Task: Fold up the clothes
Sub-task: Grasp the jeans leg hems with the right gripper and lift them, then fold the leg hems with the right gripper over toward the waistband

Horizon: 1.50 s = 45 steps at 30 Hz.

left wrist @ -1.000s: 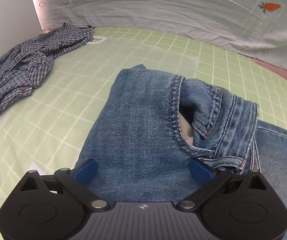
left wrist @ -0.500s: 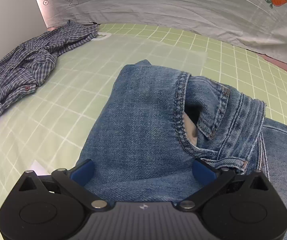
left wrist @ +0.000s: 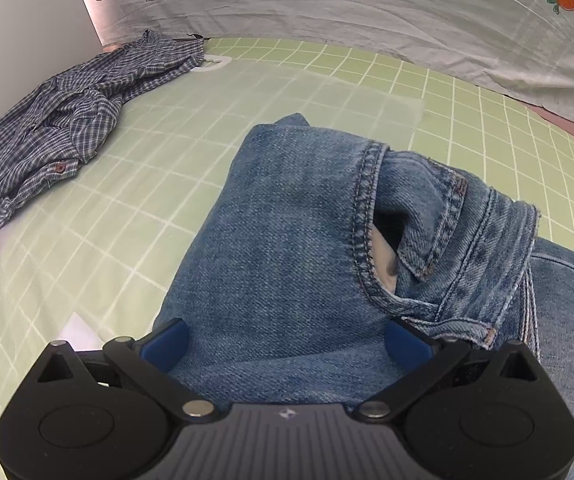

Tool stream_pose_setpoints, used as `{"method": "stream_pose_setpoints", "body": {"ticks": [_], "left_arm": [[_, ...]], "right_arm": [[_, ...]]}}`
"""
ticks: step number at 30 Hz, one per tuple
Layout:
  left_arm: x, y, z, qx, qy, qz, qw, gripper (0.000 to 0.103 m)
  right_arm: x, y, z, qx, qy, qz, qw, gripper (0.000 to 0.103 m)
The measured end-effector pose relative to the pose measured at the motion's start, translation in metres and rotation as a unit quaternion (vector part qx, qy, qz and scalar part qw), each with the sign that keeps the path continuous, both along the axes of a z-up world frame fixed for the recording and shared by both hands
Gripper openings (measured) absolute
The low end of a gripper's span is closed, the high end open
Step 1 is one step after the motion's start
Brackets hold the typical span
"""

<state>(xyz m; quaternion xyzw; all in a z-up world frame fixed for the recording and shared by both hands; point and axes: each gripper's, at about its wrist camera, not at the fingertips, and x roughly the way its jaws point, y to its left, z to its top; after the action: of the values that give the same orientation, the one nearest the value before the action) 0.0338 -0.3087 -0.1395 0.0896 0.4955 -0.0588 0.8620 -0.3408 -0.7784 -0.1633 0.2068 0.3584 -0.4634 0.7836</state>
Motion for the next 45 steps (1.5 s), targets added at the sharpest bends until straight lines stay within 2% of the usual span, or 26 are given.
{"method": "stream_pose_setpoints", "body": {"ticks": [4,12,15,17,18,19,20,26,31,37,41,45], "left_arm": [[0.000,-0.001,0.000,0.001,0.000,0.002,1.0000,0.103],[-0.002,-0.002,-0.001,0.001,-0.004,0.005,1.0000,0.103],[-0.002,-0.001,-0.001,0.000,-0.005,0.005,1.0000,0.103],[-0.001,-0.001,-0.001,0.000,-0.003,0.005,1.0000,0.103],[-0.001,-0.001,-0.001,0.001,-0.002,0.005,1.0000,0.103],[0.000,-0.001,-0.001,0.001,-0.001,0.005,1.0000,0.103],[0.000,-0.001,0.000,0.000,0.000,0.005,1.0000,0.103],[0.002,0.003,0.002,-0.010,0.008,-0.002,0.9999,0.103],[0.006,0.012,0.015,-0.028,0.029,-0.021,0.9990,0.103],[0.003,0.025,0.040,-0.035,0.018,-0.066,0.9970,0.103],[0.005,0.044,0.053,-0.056,0.017,-0.076,0.9954,0.103],[0.011,0.065,0.059,-0.061,0.018,-0.089,0.9940,0.103]], "right_arm": [[-0.006,-0.001,-0.006,0.013,-0.014,-0.007,1.000,0.103],[-0.006,-0.001,-0.005,0.017,-0.012,0.012,1.000,0.101],[-0.007,0.003,0.000,0.017,-0.016,0.031,0.999,0.079],[-0.007,0.006,0.005,0.020,-0.023,0.037,0.999,0.053],[-0.005,0.007,0.007,0.026,-0.027,0.039,0.999,0.046],[-0.004,0.008,0.009,0.032,-0.031,0.040,0.998,0.033],[-0.001,0.010,0.009,0.035,-0.031,0.037,0.998,0.030],[0.008,0.019,0.020,0.027,-0.017,0.018,0.999,0.025],[0.010,0.038,0.052,-0.004,-0.054,0.017,0.998,0.025],[0.032,0.081,0.085,-0.017,-0.106,0.031,0.994,0.025],[0.064,0.121,0.094,-0.027,-0.107,0.059,0.992,0.025],[0.097,0.163,0.090,-0.025,-0.108,0.086,0.990,0.024]]}}
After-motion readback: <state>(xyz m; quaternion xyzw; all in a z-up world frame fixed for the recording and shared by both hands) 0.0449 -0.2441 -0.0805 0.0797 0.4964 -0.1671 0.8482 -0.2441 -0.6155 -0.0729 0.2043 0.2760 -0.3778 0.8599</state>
